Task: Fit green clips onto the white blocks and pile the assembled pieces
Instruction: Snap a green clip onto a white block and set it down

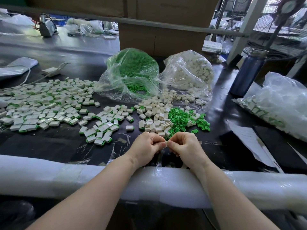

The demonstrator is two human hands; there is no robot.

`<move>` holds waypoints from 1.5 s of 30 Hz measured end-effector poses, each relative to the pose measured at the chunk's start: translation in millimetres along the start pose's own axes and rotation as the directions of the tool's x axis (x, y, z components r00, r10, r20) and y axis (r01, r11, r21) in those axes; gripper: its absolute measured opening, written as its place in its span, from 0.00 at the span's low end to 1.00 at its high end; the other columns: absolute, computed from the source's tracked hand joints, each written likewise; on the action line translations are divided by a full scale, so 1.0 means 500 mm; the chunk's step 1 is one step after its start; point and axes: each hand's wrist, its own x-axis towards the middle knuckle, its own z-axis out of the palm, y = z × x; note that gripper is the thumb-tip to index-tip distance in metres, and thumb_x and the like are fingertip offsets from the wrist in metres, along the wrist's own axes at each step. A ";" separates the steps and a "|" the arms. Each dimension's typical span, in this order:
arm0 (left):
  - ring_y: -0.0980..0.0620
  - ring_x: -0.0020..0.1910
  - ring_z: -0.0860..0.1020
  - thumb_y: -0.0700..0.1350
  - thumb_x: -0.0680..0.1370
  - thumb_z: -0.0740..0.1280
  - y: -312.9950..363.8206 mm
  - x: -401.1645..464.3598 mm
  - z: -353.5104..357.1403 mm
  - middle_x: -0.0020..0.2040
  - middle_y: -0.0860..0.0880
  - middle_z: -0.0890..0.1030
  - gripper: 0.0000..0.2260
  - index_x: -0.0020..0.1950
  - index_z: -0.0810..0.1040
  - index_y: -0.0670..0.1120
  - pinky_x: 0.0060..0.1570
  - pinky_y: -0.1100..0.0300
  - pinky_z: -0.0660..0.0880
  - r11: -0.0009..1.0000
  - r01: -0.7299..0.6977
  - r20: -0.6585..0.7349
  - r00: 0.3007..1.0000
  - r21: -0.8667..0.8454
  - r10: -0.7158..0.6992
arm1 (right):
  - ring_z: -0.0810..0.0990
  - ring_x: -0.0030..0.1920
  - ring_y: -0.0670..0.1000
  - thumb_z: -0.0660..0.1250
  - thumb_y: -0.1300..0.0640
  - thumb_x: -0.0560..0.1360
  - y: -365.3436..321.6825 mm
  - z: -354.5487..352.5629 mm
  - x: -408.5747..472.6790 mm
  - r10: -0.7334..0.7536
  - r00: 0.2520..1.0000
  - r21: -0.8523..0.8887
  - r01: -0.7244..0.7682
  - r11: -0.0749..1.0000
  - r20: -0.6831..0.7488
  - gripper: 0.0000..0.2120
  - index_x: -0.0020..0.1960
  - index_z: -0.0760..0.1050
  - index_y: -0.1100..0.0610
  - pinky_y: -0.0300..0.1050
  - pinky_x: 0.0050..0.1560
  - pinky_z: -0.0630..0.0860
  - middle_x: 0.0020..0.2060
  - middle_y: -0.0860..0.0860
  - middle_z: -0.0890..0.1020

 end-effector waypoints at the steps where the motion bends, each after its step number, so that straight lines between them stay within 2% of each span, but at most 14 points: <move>1: 0.57 0.36 0.73 0.40 0.76 0.67 0.000 0.000 -0.001 0.38 0.48 0.79 0.05 0.48 0.82 0.40 0.42 0.64 0.71 1.000 -0.002 -0.005 1.000 -0.008 0.002 | 0.72 0.25 0.42 0.69 0.64 0.72 0.000 0.000 0.000 -0.001 1.000 0.020 0.002 1.000 -0.006 0.12 0.32 0.75 0.53 0.37 0.29 0.71 0.23 0.46 0.76; 4: 0.56 0.36 0.75 0.40 0.76 0.67 0.004 -0.002 -0.001 0.38 0.46 0.81 0.06 0.47 0.82 0.40 0.42 0.61 0.74 0.994 -0.005 -0.034 0.999 -0.113 0.001 | 0.74 0.24 0.42 0.69 0.65 0.72 0.000 0.000 0.002 0.013 0.998 0.183 -0.002 0.983 -0.059 0.08 0.34 0.77 0.57 0.35 0.27 0.72 0.22 0.47 0.77; 7: 0.57 0.39 0.79 0.40 0.76 0.67 0.008 -0.003 0.003 0.41 0.47 0.83 0.06 0.50 0.82 0.42 0.45 0.63 0.77 0.984 -0.004 -0.079 0.997 -0.176 -0.010 | 0.76 0.25 0.43 0.70 0.65 0.72 0.000 -0.002 0.002 0.019 0.996 0.302 0.008 0.953 -0.088 0.05 0.37 0.78 0.60 0.35 0.28 0.74 0.23 0.48 0.79; 10: 0.49 0.39 0.78 0.40 0.76 0.67 0.012 -0.002 0.006 0.43 0.39 0.83 0.05 0.49 0.82 0.45 0.46 0.53 0.77 0.979 0.013 -0.087 0.996 -0.206 -0.032 | 0.77 0.27 0.43 0.71 0.64 0.71 -0.001 -0.003 0.000 -0.009 0.997 0.314 0.034 0.949 -0.082 0.04 0.37 0.78 0.60 0.34 0.28 0.74 0.25 0.49 0.80; 17: 0.47 0.37 0.74 0.35 0.74 0.66 0.013 -0.002 0.003 0.41 0.33 0.80 0.05 0.46 0.81 0.41 0.46 0.45 0.75 0.979 0.027 -0.083 0.996 -0.200 -0.044 | 0.76 0.26 0.42 0.72 0.66 0.70 -0.002 -0.003 -0.004 -0.086 0.996 0.336 0.090 0.938 -0.026 0.05 0.36 0.78 0.60 0.34 0.27 0.72 0.25 0.48 0.80; 22: 0.48 0.40 0.74 0.34 0.75 0.65 0.014 -0.003 0.003 0.41 0.43 0.79 0.06 0.45 0.80 0.43 0.45 0.52 0.73 0.951 0.023 -0.090 0.995 -0.309 -0.053 | 0.79 0.33 0.43 0.68 0.62 0.74 0.001 -0.003 -0.001 -0.055 0.997 0.384 0.071 0.921 -0.053 0.03 0.42 0.79 0.57 0.36 0.31 0.75 0.32 0.47 0.82; 24: 0.49 0.40 0.75 0.35 0.75 0.66 0.016 -0.003 0.002 0.45 0.41 0.77 0.06 0.44 0.79 0.45 0.45 0.56 0.73 0.943 0.001 -0.097 0.995 -0.332 -0.035 | 0.81 0.35 0.43 0.66 0.59 0.75 0.000 0.000 0.000 -0.031 1.000 0.418 0.028 0.908 0.000 0.03 0.45 0.78 0.57 0.36 0.32 0.75 0.33 0.47 0.83; 25: 0.51 0.41 0.76 0.35 0.75 0.66 0.017 -0.003 0.002 0.49 0.42 0.76 0.06 0.44 0.79 0.45 0.45 0.61 0.74 0.951 -0.018 -0.110 0.994 -0.310 -0.017 | 0.81 0.36 0.45 0.65 0.56 0.76 -0.002 0.002 0.000 -0.027 0.999 0.414 0.007 0.910 0.044 0.06 0.46 0.79 0.57 0.36 0.32 0.76 0.34 0.48 0.83; 27: 0.56 0.42 0.76 0.35 0.75 0.67 0.018 -0.002 0.003 0.55 0.43 0.72 0.04 0.45 0.79 0.44 0.45 0.71 0.73 0.965 -0.052 -0.120 0.993 -0.256 0.021 | 0.81 0.36 0.47 0.62 0.49 0.75 -0.006 0.004 0.000 -0.035 0.992 0.358 -0.011 0.934 0.122 0.13 0.45 0.80 0.57 0.36 0.33 0.76 0.34 0.50 0.82; 29: 0.61 0.40 0.74 0.35 0.74 0.67 0.020 -0.003 0.004 0.56 0.44 0.69 0.04 0.45 0.79 0.44 0.43 0.75 0.72 0.971 -0.072 -0.104 0.993 -0.227 0.050 | 0.81 0.35 0.47 0.62 0.48 0.74 -0.008 0.004 0.000 -0.042 0.986 0.326 -0.013 0.945 0.162 0.13 0.43 0.82 0.55 0.36 0.33 0.75 0.32 0.51 0.82; 31: 0.63 0.38 0.73 0.34 0.75 0.66 0.021 -0.004 0.005 0.56 0.44 0.68 0.06 0.44 0.78 0.44 0.42 0.76 0.71 0.976 -0.075 -0.089 0.994 -0.206 0.057 | 0.80 0.33 0.47 0.64 0.51 0.74 -0.007 0.002 0.001 -0.032 0.985 0.342 -0.028 0.939 0.170 0.11 0.41 0.82 0.54 0.35 0.32 0.74 0.32 0.52 0.82; 37: 0.54 0.51 0.72 0.32 0.74 0.65 0.021 -0.005 0.007 0.58 0.41 0.67 0.08 0.45 0.77 0.45 0.50 0.76 0.69 0.989 -0.098 -0.032 0.995 -0.110 0.095 | 0.75 0.28 0.44 0.67 0.59 0.74 -0.005 -0.002 0.001 -0.007 0.988 0.399 -0.055 0.915 0.153 0.07 0.40 0.82 0.59 0.33 0.30 0.72 0.27 0.52 0.80; 42: 0.51 0.50 0.72 0.32 0.74 0.64 0.018 -0.002 0.009 0.57 0.41 0.68 0.06 0.49 0.77 0.39 0.50 0.71 0.71 0.992 -0.114 -0.008 0.993 -0.049 0.114 | 0.72 0.26 0.43 0.66 0.63 0.74 -0.007 -0.005 -0.001 0.005 0.992 0.393 -0.055 0.918 0.126 0.07 0.42 0.81 0.65 0.32 0.28 0.69 0.26 0.52 0.78; 45: 0.52 0.48 0.72 0.32 0.74 0.64 0.018 -0.002 0.011 0.56 0.41 0.68 0.06 0.49 0.77 0.38 0.47 0.75 0.69 0.991 -0.128 -0.010 0.992 -0.029 0.127 | 0.71 0.25 0.43 0.66 0.64 0.74 -0.007 -0.004 -0.002 0.012 0.993 0.403 -0.059 0.913 0.118 0.07 0.43 0.81 0.67 0.32 0.27 0.68 0.25 0.52 0.77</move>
